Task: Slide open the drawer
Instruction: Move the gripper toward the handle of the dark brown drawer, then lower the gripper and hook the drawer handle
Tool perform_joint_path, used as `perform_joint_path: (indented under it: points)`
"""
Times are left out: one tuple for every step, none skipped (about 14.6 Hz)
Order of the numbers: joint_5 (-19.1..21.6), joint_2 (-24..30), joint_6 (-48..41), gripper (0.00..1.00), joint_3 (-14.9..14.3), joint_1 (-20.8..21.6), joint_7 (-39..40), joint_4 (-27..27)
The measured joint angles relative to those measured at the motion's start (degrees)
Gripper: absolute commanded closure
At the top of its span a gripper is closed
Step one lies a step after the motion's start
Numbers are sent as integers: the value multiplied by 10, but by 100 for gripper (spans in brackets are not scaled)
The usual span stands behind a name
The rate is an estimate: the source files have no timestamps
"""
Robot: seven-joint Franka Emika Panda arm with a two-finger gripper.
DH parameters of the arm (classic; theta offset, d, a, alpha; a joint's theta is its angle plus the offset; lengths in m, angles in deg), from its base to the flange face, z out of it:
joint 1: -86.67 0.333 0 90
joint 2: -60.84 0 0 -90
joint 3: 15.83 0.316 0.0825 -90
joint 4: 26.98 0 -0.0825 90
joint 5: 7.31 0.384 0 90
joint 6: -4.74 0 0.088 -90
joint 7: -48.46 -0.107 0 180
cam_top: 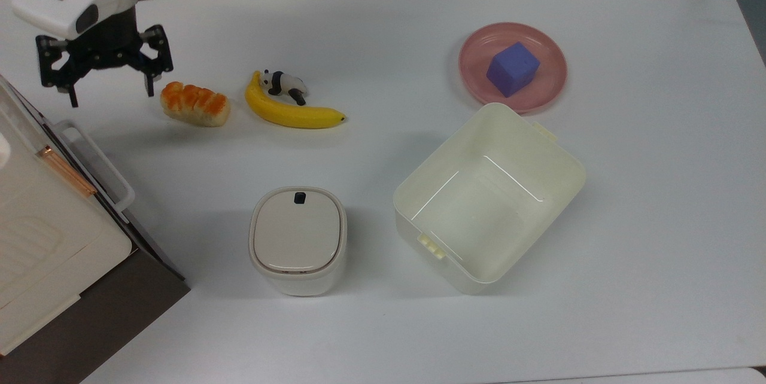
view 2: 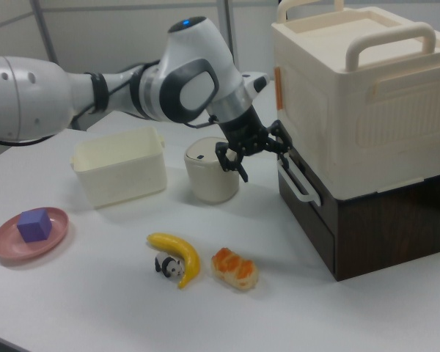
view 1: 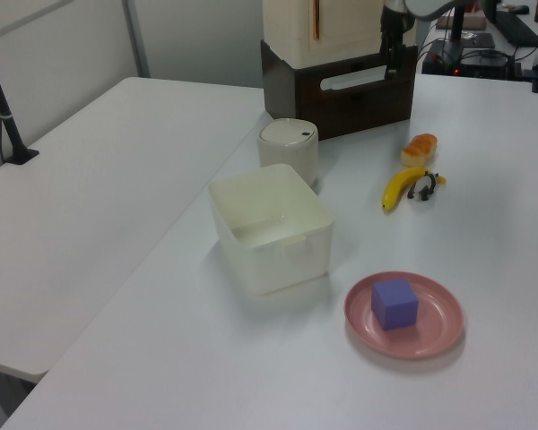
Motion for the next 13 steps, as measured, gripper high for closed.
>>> perform_joint_path:
  points:
    - [-3,-11,21,0,0,-6,0,0]
    - [-3,-18,33,0,0,-11,1,0]
    - [-3,-25,44,0,0,-15,2,0]
    - [-3,-31,51,0,0,-18,2,0]
    - [-5,-36,54,0,0,-20,2,0]
    - [-6,-40,54,0,0,-21,2,0]
    - [-6,-44,54,0,0,-22,2,0]
    - [-7,-48,54,0,0,-23,2,0]
    - [-9,-52,54,0,0,-24,2,0]
    - [-14,-56,54,0,0,-25,2,0]
    - [-16,-58,54,0,0,-27,2,0]
    - [-17,-60,54,0,0,-28,2,-1]
    - [-17,-61,54,0,0,-28,2,-1]
